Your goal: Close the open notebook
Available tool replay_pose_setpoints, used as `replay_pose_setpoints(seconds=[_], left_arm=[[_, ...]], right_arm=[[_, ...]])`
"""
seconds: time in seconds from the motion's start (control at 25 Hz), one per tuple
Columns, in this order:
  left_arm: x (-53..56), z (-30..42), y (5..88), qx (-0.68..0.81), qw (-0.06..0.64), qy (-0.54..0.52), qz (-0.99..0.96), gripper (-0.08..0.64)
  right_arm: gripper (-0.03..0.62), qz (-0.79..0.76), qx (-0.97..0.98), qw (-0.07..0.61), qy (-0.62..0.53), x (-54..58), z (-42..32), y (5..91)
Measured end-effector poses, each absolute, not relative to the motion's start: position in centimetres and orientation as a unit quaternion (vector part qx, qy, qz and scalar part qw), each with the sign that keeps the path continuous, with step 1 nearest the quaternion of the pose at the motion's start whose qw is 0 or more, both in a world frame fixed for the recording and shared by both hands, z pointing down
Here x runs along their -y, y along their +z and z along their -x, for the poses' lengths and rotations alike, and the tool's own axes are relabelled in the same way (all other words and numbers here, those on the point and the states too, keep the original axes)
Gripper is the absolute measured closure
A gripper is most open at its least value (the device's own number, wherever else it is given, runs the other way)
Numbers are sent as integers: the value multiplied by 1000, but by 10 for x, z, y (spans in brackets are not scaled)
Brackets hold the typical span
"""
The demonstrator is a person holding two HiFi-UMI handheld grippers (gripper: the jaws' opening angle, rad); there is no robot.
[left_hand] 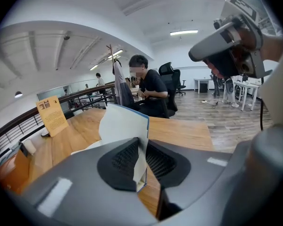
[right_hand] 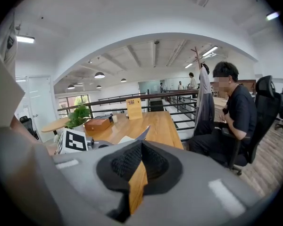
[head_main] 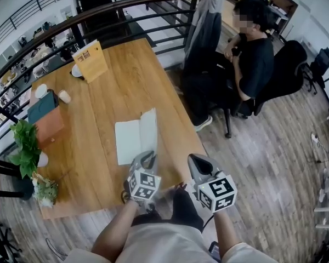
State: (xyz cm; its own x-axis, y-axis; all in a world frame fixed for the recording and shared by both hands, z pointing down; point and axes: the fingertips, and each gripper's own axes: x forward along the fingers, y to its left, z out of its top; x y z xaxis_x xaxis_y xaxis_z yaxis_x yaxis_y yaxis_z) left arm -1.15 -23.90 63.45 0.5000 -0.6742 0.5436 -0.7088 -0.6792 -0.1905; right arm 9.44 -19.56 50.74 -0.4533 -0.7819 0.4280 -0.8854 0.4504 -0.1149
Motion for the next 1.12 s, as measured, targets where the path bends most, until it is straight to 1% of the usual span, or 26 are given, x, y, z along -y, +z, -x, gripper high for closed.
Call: replay_pose_setpoints(seconds=[0.4,0.56,1.12], left_arm=[[237,42,629,432,21,298,-851,504],[236,52,627,443,8,309,-842,482],[236,98,640,480,28,314,-819,409]], right_arm=[[592,-479,850,158,153,202,-71,504],[592,-470,855,162,147,205,-63,501],[592,-431,874,173,142,220,-32,505]])
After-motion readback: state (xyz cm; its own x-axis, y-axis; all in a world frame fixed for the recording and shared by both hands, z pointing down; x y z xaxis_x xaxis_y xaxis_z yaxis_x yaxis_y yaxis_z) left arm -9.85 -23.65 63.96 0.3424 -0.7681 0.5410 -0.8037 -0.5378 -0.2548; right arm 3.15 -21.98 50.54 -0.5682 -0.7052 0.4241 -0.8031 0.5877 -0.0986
